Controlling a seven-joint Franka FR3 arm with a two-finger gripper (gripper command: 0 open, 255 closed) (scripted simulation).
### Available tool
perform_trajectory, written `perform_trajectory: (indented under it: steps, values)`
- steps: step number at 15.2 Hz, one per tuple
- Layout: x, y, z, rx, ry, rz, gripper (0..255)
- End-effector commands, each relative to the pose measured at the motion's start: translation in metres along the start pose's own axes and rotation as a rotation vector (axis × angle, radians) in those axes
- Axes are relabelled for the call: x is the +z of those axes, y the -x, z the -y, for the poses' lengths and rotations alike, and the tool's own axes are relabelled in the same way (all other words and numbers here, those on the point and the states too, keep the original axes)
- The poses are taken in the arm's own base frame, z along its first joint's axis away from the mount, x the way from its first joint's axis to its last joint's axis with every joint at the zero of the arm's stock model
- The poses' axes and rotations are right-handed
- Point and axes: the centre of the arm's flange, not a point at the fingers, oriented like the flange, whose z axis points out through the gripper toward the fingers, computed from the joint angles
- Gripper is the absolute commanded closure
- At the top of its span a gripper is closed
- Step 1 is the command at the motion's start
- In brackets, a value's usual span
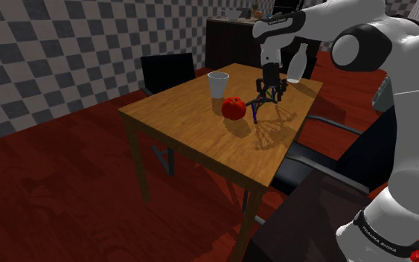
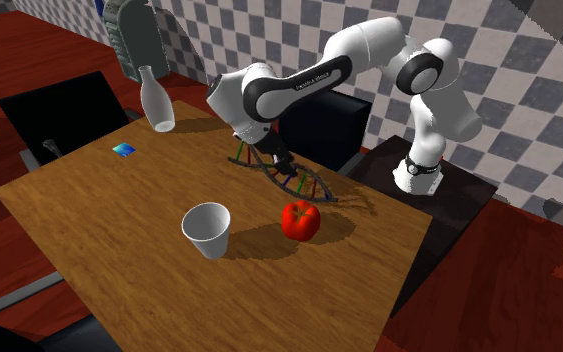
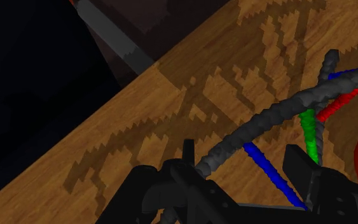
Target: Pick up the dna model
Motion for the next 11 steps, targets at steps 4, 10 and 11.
perform_trajectory:
  steps: [4, 10, 11]
  values:
    - [-0.022, 0.015, 0.000, 0.000, 0.000, 0.000, 255]
    - [-0.044, 0.031, 0.001, 0.000, 0.000, 0.000, 255]
    - [-0.044, 0.031, 0.001, 0.000, 0.000, 0.000, 255]
